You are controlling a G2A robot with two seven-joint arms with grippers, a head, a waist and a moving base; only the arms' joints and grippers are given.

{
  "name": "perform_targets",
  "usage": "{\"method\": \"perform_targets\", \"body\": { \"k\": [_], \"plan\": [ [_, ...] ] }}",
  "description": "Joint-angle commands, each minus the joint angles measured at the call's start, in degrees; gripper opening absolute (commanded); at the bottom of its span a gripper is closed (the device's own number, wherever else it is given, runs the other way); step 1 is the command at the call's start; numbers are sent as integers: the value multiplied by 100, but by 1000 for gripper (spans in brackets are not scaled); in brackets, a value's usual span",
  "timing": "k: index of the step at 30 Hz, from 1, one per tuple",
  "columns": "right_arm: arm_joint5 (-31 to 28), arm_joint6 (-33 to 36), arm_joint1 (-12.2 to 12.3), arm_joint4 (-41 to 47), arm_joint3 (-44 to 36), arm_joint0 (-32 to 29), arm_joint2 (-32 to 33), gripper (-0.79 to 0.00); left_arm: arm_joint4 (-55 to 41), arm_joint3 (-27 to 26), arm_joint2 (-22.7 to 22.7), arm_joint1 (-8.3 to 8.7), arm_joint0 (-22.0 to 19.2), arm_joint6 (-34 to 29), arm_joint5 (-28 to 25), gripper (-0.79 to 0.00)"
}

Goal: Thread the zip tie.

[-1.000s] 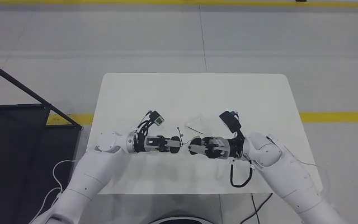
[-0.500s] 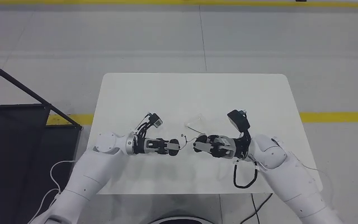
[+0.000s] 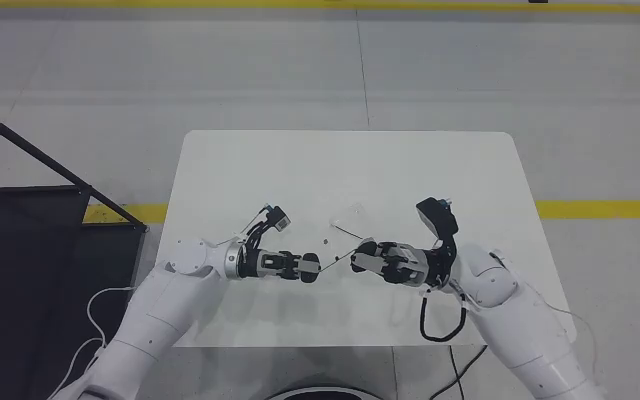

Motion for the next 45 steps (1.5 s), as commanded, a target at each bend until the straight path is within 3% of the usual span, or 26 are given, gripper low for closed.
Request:
{"method": "perform_targets", "body": {
  "k": [1,11,12,13,14,16,29,38,42,45],
  "plan": [
    [0,0,-4,1,-4,-6,2,-785,2,-7,11,7,-3,-1,1,-785],
    [0,0,-14,-86,25,32,-71,-785,-66,5,42,32,-19,69,-68,-785],
    [0,0,-12,-120,40,57,-108,-785,-120,2,40,30,-20,82,-81,-751],
    [0,0,-10,-125,54,83,-137,-785,-173,7,30,29,-24,103,-102,-483],
    [0,0,-9,-129,63,106,-165,-785,-227,16,19,26,-27,123,-122,-157],
    [0,0,-4,-136,84,140,-197,-785,-314,40,-1,23,-42,151,-151,0],
    [0,0,68,-362,-64,19,-112,-785,-586,149,-176,27,-70,247,-246,0],
    [27,-4,255,-1726,121,-172,280,-785,-1070,241,-636,76,75,543,-542,0],
    [897,111,361,-3037,-657,-482,681,-785,-1236,179,-828,100,171,631,-614,0],
    [2194,356,424,-4319,-1605,-817,862,-785,-1333,108,-911,105,232,658,-636,0]
  ]
}}
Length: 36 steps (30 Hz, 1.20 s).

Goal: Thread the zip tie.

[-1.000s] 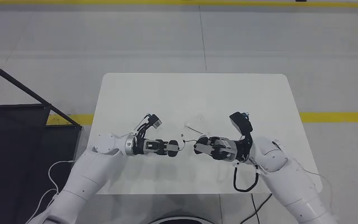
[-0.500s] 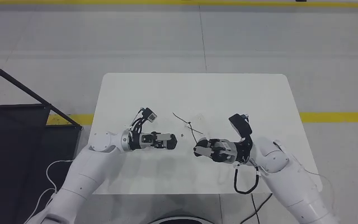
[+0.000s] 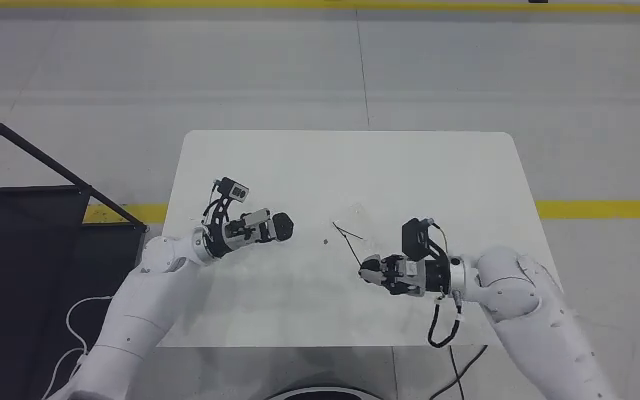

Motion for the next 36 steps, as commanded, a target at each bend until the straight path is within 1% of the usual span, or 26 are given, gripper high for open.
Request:
{"method": "perform_targets", "body": {
  "k": [1,3,4,15,18,20,24,28,32,36],
  "plan": [
    [999,185,21,-881,-644,-199,26,-785,-28,-47,-33,4,30,-20,10,0],
    [1800,328,21,-1421,-1091,-323,-18,-785,-50,-72,-48,4,45,-29,16,0],
    [2024,313,16,-1539,-1201,-346,-31,-785,-50,-72,-48,4,45,-29,16,0],
    [2024,313,16,-1539,-1201,-346,-31,-785,-50,-72,-48,4,45,-29,16,0],
    [2009,226,21,-1957,-1370,-384,-82,-785,-50,-72,-48,4,45,-29,16,0],
    [2151,316,32,-2357,-1571,-421,-96,-785,-50,-72,-48,4,45,-29,16,0],
    [2735,985,44,-3446,-2190,-480,-269,-785,-50,-72,-48,4,45,-29,16,0],
    [3353,1868,-5,-4605,-2580,-316,-719,-785,-50,-72,-48,4,45,-29,16,0],
    [3429,2568,-128,-5343,-2512,163,-1343,-785,-50,-72,-48,4,45,-29,16,0],
    [3518,3200,-350,-5855,-2058,858,-2060,-785,-50,-72,-48,4,45,-29,16,0]
  ]
}}
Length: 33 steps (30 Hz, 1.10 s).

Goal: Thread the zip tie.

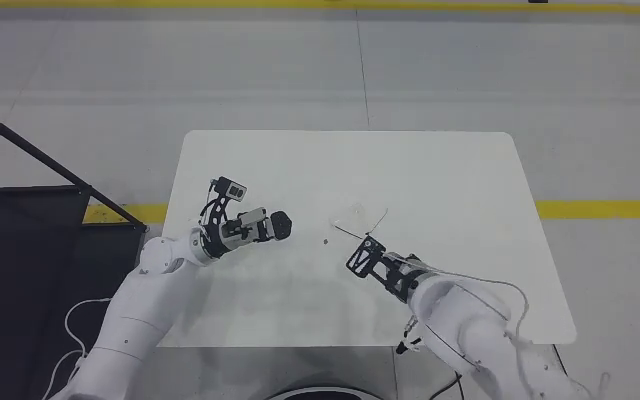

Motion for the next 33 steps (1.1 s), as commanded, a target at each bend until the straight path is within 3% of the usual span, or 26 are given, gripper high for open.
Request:
{"method": "perform_targets", "body": {
  "k": [1,9,18,28,33],
  "plan": [
    [113,286,-132,-161,286,390,-362,-785,0,0,0,0,0,0,0,0],
    [291,862,-851,-142,1713,1793,-1667,-785,0,0,0,0,0,0,0,0],
    [438,862,-1430,-8,2862,2505,-2446,-785,0,0,0,0,0,0,0,0],
    [766,862,-1682,52,3465,2839,-2746,-785,0,0,0,0,0,0,0,0],
    [858,862,-1648,42,3457,2852,-2786,-628,0,0,0,0,0,0,0,0]
  ]
}}
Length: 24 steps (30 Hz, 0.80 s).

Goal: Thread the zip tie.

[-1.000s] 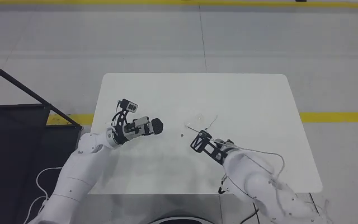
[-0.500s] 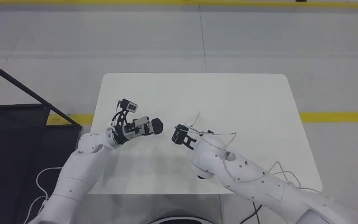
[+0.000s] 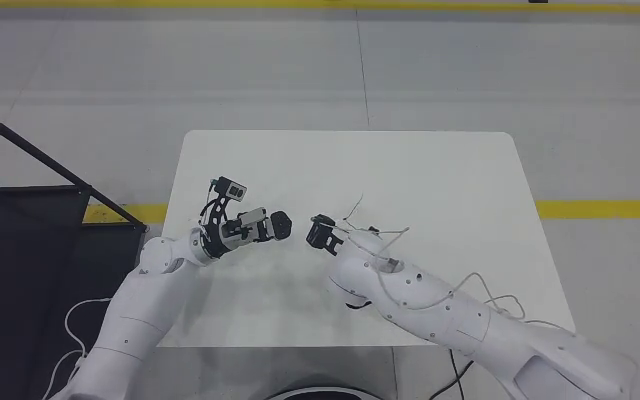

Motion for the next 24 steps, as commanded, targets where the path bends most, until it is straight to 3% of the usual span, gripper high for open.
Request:
{"method": "perform_targets", "body": {
  "k": [1,13,15,24],
  "plan": [
    [34,0,25,-13,-29,-8,-7,-613,0,0,0,0,0,0,0,0],
    [244,0,238,-124,-403,-105,60,-505,0,0,0,0,0,0,0,0],
    [349,0,308,-140,-634,-173,170,-397,0,0,0,0,0,0,0,0],
    [707,0,906,-552,-2497,-1244,1350,-111,0,0,0,0,0,0,0,0]
  ]
}}
